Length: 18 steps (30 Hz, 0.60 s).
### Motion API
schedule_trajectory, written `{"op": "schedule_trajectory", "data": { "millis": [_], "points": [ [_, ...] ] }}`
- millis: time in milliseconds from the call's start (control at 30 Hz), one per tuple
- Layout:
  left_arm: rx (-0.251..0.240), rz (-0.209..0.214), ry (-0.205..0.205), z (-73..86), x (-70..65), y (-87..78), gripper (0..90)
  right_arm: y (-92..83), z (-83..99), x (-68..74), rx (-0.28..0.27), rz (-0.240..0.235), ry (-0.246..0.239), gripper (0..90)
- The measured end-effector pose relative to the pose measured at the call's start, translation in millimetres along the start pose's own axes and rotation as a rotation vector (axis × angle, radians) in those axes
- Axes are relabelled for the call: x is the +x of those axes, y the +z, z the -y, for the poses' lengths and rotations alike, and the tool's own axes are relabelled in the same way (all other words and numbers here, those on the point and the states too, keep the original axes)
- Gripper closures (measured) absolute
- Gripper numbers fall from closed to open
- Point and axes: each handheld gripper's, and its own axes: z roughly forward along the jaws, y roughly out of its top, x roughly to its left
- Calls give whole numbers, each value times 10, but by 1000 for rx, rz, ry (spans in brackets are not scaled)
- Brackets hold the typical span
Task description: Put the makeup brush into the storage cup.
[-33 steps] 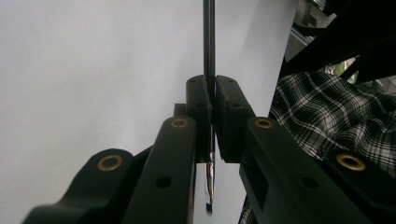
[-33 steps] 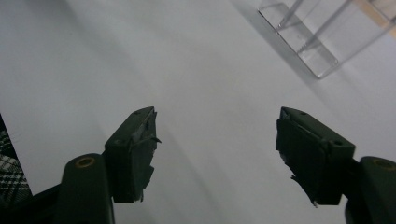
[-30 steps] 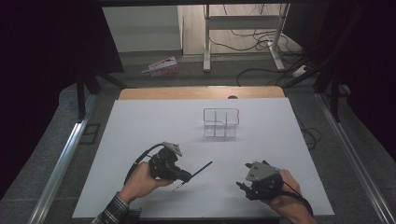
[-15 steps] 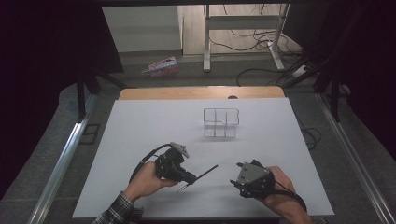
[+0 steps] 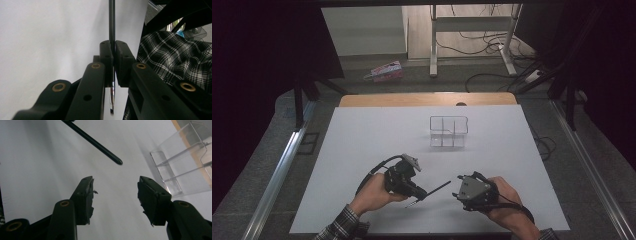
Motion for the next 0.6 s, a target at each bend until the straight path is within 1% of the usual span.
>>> {"op": "schedule_trajectory", "data": {
  "millis": [33,100,133,167,200,233,267,300,333,367,400,433,500,533,600],
  "points": [
    [4,0,7,-10,-1,5,860,4,-12,10,-1,0,-9,475],
    [5,4,5,-28,-9,19,860,8,-30,21,-4,1,-26,482],
    [15,3,10,-37,-7,18,860,12,-43,30,-8,1,-37,485],
    [9,5,10,-43,-9,30,860,11,-51,32,-7,-1,-45,487],
    [11,7,9,-51,-12,35,860,21,-62,44,-17,1,-49,490],
    [20,6,8,-61,-18,32,860,14,-75,42,-5,3,-68,490],
    [16,6,-1,-71,-32,41,860,23,-81,51,-13,-2,-63,490],
    [23,6,17,-74,-20,41,860,33,-90,57,-17,-3,-71,491],
    [12,12,-3,-82,-41,54,860,38,-95,62,-20,-3,-73,492],
    [22,11,2,-90,-41,51,860,48,-105,71,-23,-9,-74,492],
    [38,8,19,-100,-33,45,860,49,-111,75,-21,-9,-80,493],
    [30,10,7,-109,-46,54,860,57,-118,82,-22,-13,-84,493],
    [38,11,25,-124,-44,62,860,73,-130,92,-23,-16,-97,495],
    [33,13,24,-128,-48,70,860,78,-138,101,-20,-15,-104,496],
    [38,15,29,-146,-57,75,860,88,-146,103,-17,-19,-121,497]
  ]
}}
